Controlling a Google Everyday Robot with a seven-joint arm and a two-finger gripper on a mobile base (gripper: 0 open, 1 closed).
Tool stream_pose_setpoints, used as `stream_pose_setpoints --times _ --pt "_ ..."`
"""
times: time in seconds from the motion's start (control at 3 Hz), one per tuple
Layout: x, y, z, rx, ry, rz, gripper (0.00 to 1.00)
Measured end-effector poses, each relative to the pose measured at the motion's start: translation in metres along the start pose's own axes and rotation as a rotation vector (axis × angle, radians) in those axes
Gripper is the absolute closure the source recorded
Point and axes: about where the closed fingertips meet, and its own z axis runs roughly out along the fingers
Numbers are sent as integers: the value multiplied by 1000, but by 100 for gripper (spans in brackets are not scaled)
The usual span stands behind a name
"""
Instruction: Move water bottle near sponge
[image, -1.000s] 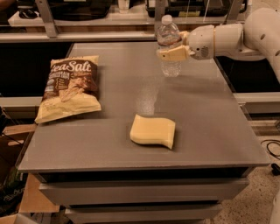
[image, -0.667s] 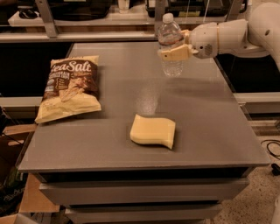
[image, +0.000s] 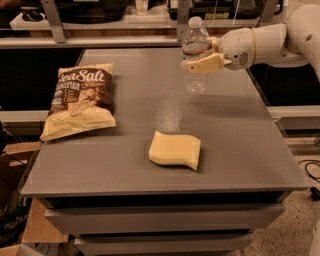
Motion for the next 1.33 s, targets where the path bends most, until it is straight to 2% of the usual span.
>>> stream_pose_setpoints --times 0.33,0.67,1.33 --pt "0 0 0 0 0 0 100" --pt "1 16 13 -39 -13 -14 100" --pt "-7 80 37 -133 -87 -62 100"
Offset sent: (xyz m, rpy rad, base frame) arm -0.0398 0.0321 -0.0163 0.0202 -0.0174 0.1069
